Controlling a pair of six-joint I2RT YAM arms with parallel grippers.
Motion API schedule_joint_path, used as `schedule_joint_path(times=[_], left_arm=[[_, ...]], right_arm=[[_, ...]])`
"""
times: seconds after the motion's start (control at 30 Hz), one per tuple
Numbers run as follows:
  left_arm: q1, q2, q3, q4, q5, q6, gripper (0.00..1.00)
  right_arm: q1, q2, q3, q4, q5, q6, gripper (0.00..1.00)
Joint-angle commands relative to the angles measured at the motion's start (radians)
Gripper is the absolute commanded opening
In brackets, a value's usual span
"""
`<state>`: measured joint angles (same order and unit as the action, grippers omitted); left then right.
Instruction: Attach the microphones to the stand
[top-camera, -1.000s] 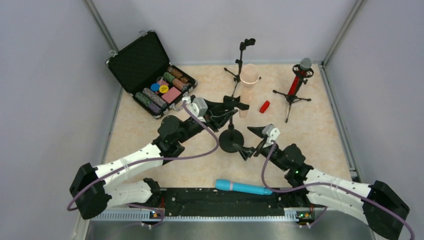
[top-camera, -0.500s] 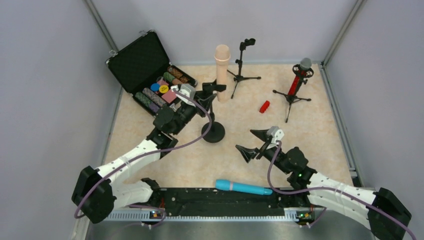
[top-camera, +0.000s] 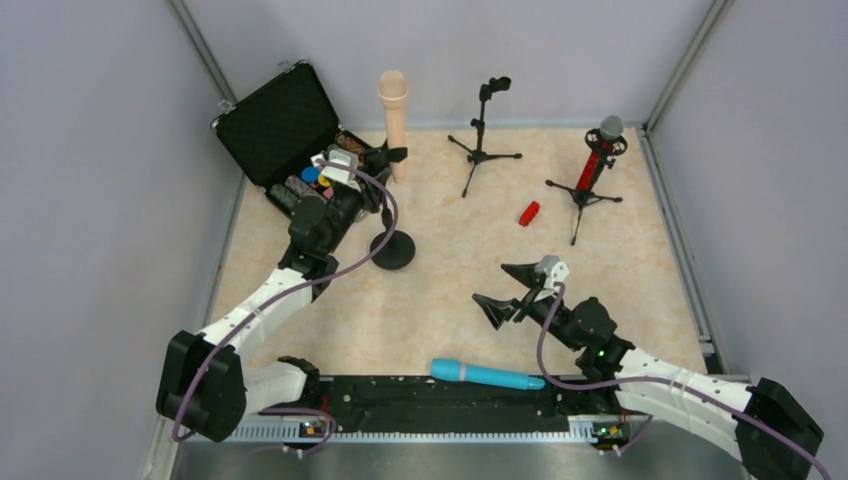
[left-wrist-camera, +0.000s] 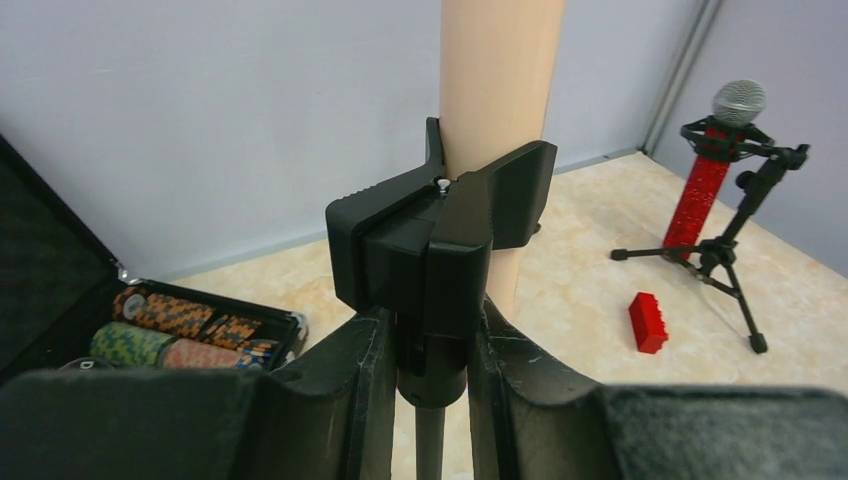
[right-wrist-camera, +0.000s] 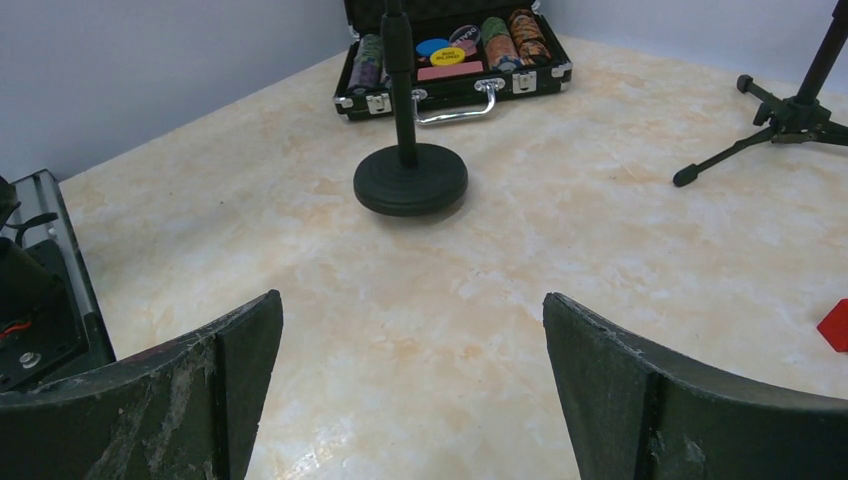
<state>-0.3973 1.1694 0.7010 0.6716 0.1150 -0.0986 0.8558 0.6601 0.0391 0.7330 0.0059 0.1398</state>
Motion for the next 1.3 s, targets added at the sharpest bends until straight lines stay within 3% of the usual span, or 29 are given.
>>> schedule_joint_path(times=[0.0, 0.77, 0.97, 1.03, 1.13, 1.27], left_arm=[[0.041, -0.009, 0.049, 0.146, 0.007, 0.017, 0.00], [0.100, 0.032, -0.161, 0.431, 0.042, 0.055, 0.01], [0.100, -0.040, -0.211, 0.387, 0.021, 0.044, 0.20], [0.100, -0.057, -0.206, 0.342, 0.039, 0.049, 0.30], [0.100, -0.074, -0.209, 0.315, 0.071, 0.062, 0.53], [0.100, -0.104, -0.231, 0.309, 0.072, 0.068, 0.67]], right_arm=[[0.008, -0.013, -0.002, 0.033, -0.001, 0.013, 0.98], [0.008, 0.041, -0.015, 0.087, -0.047, 0.000, 0.99], [0.008, 0.078, -0.004, 0.104, -0.071, -0.001, 0.99], [0.008, 0.093, -0.001, 0.116, -0.076, 0.001, 0.99], [0.008, 0.116, 0.002, 0.132, -0.085, 0.003, 0.99], [0.008, 0.132, 0.014, 0.134, -0.105, 0.004, 0.99]])
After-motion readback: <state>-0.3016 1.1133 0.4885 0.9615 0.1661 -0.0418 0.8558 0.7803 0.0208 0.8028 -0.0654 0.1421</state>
